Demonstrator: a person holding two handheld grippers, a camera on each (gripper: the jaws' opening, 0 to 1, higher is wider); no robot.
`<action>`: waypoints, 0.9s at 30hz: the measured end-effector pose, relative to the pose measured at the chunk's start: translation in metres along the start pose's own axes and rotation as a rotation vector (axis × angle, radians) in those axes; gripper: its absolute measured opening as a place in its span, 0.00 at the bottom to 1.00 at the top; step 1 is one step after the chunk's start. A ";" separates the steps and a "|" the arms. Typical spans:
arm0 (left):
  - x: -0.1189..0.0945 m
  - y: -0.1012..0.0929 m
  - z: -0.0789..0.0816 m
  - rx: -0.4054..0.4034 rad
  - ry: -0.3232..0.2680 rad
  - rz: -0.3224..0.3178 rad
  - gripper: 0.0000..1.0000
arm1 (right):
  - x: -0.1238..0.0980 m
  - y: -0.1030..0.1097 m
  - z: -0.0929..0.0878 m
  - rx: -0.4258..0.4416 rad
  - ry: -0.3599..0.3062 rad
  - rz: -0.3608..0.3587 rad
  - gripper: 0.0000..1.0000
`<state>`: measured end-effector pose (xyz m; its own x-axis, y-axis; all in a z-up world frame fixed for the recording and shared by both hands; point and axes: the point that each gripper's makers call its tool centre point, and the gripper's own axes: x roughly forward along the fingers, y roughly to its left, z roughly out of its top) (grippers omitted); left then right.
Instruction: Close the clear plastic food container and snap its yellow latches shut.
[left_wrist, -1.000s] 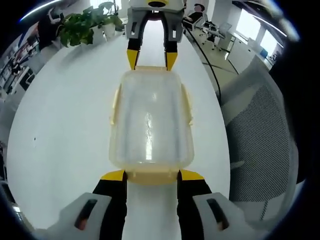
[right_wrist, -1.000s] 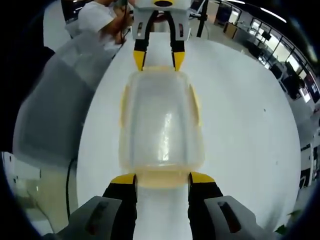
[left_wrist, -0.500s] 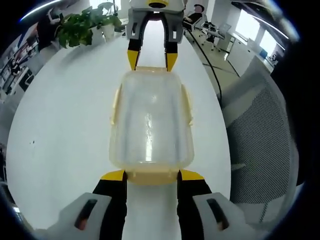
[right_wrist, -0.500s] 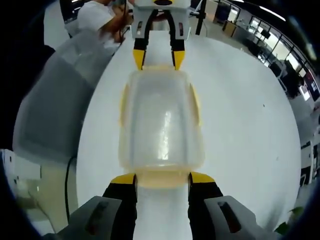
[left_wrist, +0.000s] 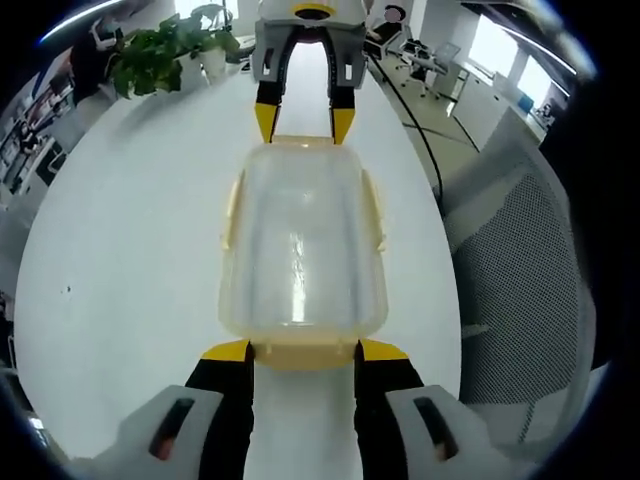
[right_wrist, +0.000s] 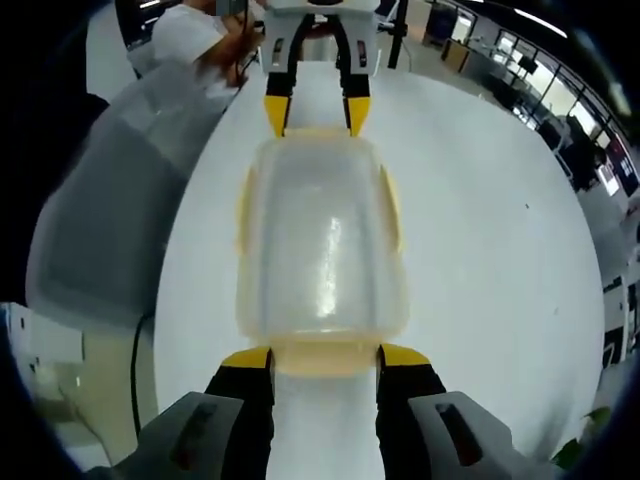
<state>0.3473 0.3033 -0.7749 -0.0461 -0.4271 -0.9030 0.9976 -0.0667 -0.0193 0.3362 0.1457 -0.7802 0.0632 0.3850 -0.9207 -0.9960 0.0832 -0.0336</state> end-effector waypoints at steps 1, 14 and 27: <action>0.001 0.000 -0.001 0.001 0.003 -0.002 0.38 | 0.001 0.001 0.000 -0.002 0.004 0.001 0.38; 0.006 -0.002 0.001 0.013 -0.001 -0.008 0.38 | 0.002 0.004 -0.005 0.011 0.005 0.013 0.38; 0.007 0.001 0.001 0.051 -0.009 0.010 0.39 | 0.002 0.006 -0.007 0.011 0.012 0.019 0.40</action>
<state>0.3477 0.2990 -0.7804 -0.0368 -0.4365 -0.8990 0.9941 -0.1078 0.0117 0.3298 0.1406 -0.7848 0.0435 0.3760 -0.9256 -0.9962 0.0858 -0.0120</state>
